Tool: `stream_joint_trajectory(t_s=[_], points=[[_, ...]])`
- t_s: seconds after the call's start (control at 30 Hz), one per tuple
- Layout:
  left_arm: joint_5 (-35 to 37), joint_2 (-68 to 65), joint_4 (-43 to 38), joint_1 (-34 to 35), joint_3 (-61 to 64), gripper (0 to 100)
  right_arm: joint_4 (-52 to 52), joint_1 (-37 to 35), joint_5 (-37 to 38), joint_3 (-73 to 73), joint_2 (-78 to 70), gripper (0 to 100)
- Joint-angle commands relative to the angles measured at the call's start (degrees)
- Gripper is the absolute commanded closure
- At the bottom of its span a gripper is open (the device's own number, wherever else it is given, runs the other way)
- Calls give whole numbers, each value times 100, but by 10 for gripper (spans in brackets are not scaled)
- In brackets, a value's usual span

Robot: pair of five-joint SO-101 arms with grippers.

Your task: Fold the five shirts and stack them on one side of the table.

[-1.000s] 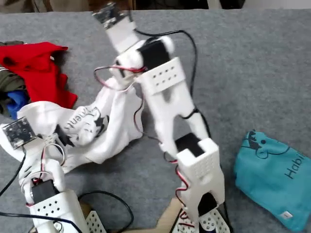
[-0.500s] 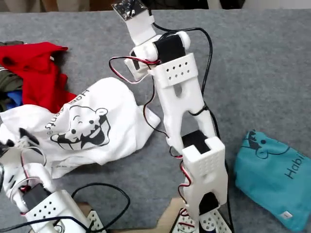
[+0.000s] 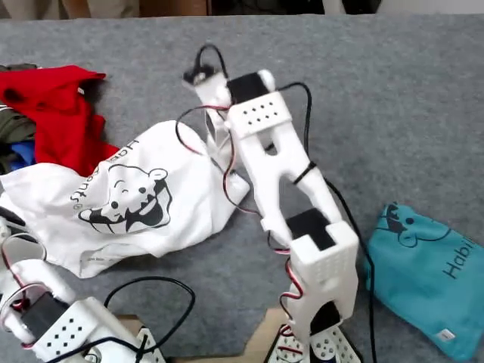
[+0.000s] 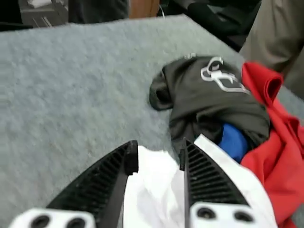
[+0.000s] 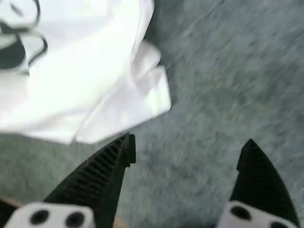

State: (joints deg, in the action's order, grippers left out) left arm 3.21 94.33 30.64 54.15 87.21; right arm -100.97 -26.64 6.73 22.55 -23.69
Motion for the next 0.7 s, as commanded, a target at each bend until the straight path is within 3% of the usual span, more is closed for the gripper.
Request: stream_joint_trajectory(t_s=[0.0, 0.13, 0.47, 0.67], points=[[26, 75, -114, 35, -431, 846, 202, 312, 167, -725, 426, 653], [18, 48, -114, -26, -440, 844, 756, 338, 167, -1385, 409, 653], [9, 75, -114, -35, -457, 843, 2048, -462, 114, -2897, 409, 653], [0, 48, -105, -44, -457, 843, 2699, -497, 114, -3090, 409, 677]])
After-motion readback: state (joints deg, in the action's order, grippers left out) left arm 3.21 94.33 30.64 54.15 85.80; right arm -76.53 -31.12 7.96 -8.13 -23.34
